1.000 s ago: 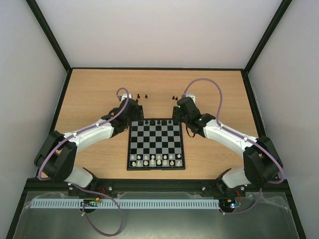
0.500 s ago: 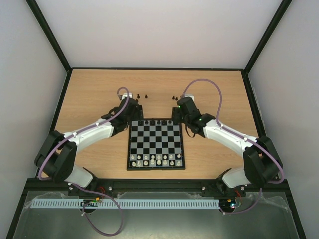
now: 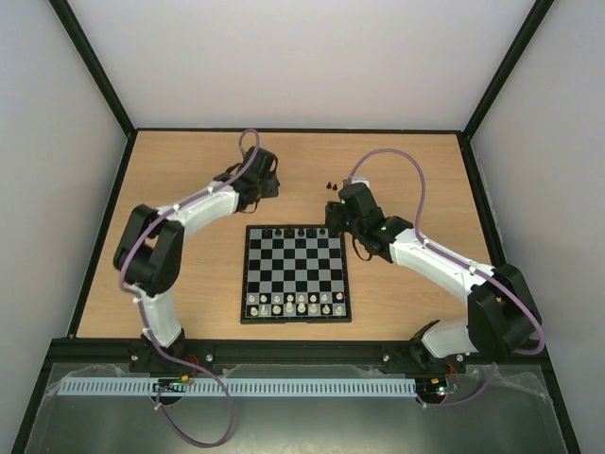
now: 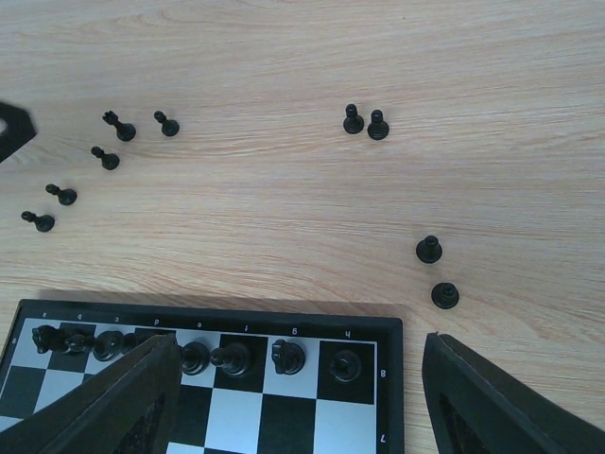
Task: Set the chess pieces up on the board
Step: Pick up the chess piece at the center of the board.
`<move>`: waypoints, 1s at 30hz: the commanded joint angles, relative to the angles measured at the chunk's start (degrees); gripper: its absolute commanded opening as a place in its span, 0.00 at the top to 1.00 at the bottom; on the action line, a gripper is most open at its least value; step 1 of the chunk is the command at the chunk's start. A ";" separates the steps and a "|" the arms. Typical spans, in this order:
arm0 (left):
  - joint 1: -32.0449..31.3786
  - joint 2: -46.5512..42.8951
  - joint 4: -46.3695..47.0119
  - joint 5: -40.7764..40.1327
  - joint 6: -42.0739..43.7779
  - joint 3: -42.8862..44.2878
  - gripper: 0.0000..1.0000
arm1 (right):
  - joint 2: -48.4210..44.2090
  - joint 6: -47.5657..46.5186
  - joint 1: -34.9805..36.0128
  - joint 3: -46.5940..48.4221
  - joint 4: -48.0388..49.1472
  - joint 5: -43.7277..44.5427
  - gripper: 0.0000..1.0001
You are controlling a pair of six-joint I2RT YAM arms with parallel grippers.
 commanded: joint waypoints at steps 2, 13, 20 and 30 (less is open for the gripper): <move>3.60 10.15 -11.47 7.42 2.81 13.62 0.48 | -1.75 0.69 -0.13 -0.70 -0.12 -0.68 0.29; 6.95 19.80 -17.76 11.92 5.88 25.81 0.65 | -1.93 0.76 -0.13 -0.73 0.02 -1.08 0.29; 8.23 23.64 -20.08 12.17 6.24 30.05 0.69 | -1.66 0.72 -0.13 -0.65 0.08 -1.11 0.29; 9.63 25.62 -20.64 12.50 6.10 31.68 0.54 | -1.07 0.80 -0.13 -0.57 0.24 -1.49 0.28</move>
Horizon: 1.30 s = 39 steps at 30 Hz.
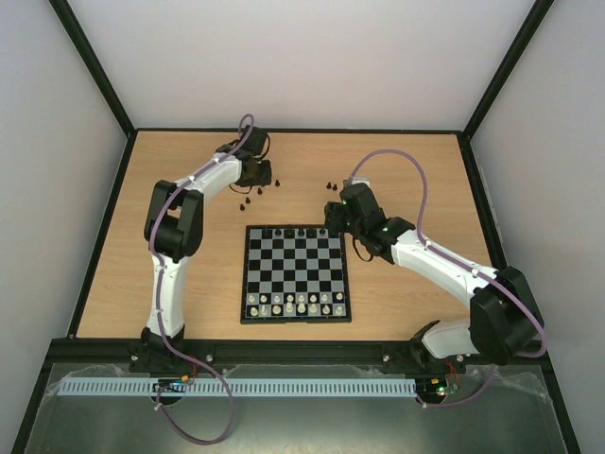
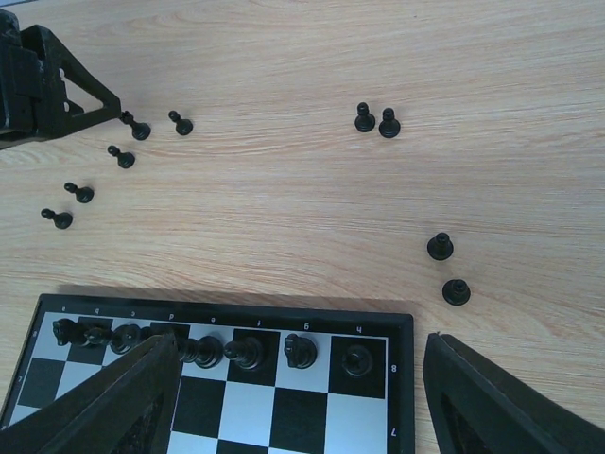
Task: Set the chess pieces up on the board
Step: Pick up the chess piece at the center of the board.
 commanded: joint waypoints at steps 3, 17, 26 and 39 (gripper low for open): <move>0.89 2.54 -2.04 0.91 0.31 3.13 0.54 | -0.08 0.50 -0.18 -0.29 0.22 -0.26 0.28; 1.00 6.33 -4.06 1.24 0.73 7.60 0.55 | -0.09 0.58 -0.13 -0.25 0.26 -0.43 0.28; 1.07 7.66 -4.32 0.96 0.80 8.42 0.58 | -0.30 0.58 -0.13 -0.28 0.34 -0.52 0.28; 1.07 8.83 -4.50 1.12 0.82 9.78 0.68 | 0.09 0.56 -0.14 -0.25 0.34 -0.60 0.28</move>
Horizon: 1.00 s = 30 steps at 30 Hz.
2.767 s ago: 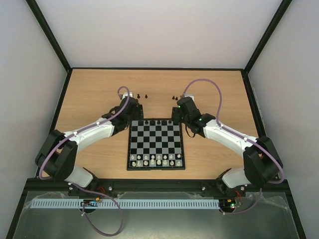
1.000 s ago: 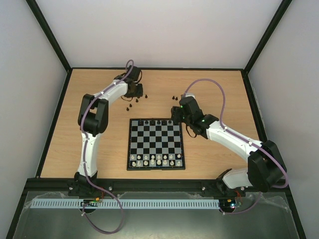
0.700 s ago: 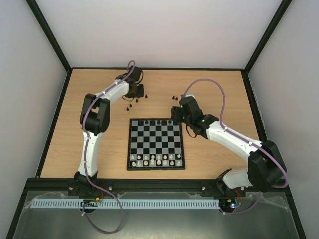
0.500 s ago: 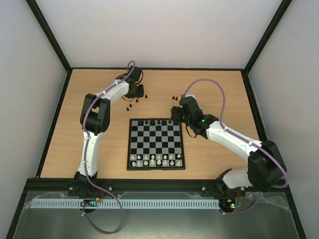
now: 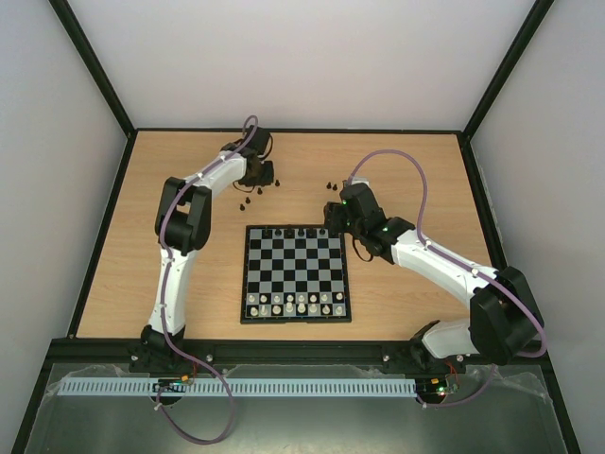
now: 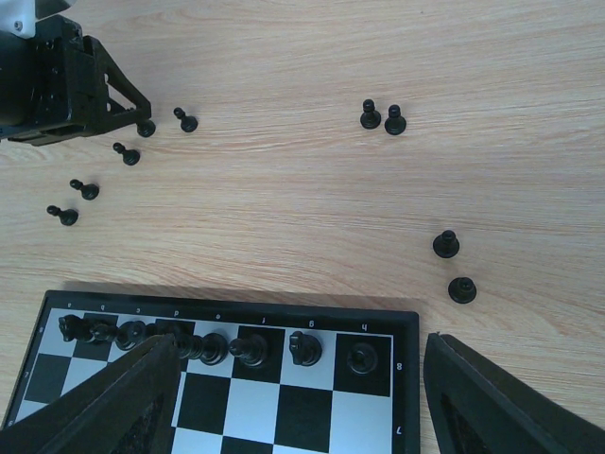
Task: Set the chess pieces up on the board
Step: Pick up the chess piece at the center of the board.
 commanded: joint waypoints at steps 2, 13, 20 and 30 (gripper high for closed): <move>0.47 1.42 -1.43 0.45 0.29 2.00 0.69 | 0.09 0.32 -0.13 -0.26 0.34 0.09 0.28; 0.55 1.81 -1.09 0.29 0.13 2.41 0.81 | 0.52 0.30 -0.14 -0.24 0.44 0.01 0.28; 0.56 1.84 -0.63 0.20 0.12 2.40 0.86 | 0.71 0.30 -0.14 -0.16 0.41 0.00 0.28; 0.34 -1.97 0.07 -0.85 -0.19 -0.49 0.92 | 0.71 0.37 -0.13 -0.18 0.50 -0.24 0.28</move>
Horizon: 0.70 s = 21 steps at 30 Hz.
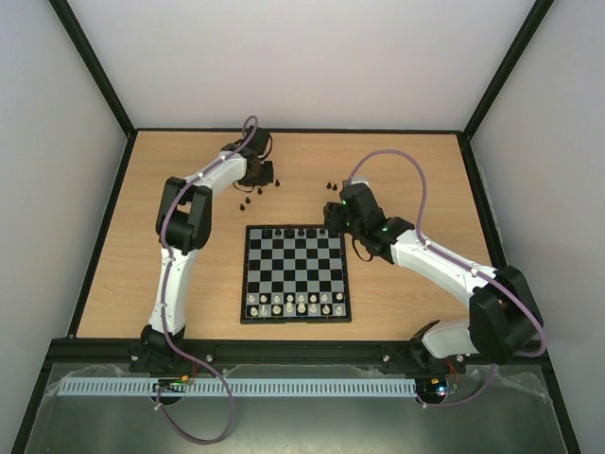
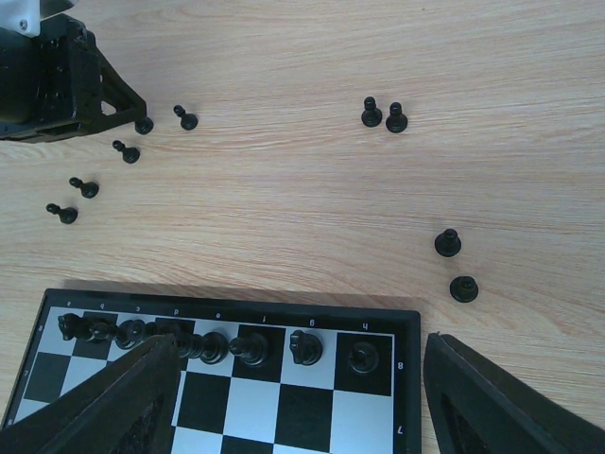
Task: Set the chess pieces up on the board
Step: Pick up the chess piece at the center of the board.
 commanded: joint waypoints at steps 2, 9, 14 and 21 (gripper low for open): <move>0.02 -4.63 -0.12 -1.46 -0.25 -2.43 0.92 | 0.36 0.39 -0.18 -0.24 0.40 -0.11 0.28; -1.11 -12.26 0.35 -3.52 -0.80 -6.78 0.92 | -0.10 0.48 -0.13 -0.33 0.43 -0.44 0.28; -2.29 -18.49 1.64 -4.84 -1.50 -12.19 0.92 | -0.64 0.56 -0.13 -0.48 0.37 -0.80 0.28; -5.62 -28.73 5.22 -6.71 -3.68 -25.44 0.92 | -1.45 0.69 -0.14 -0.62 0.47 -1.24 0.28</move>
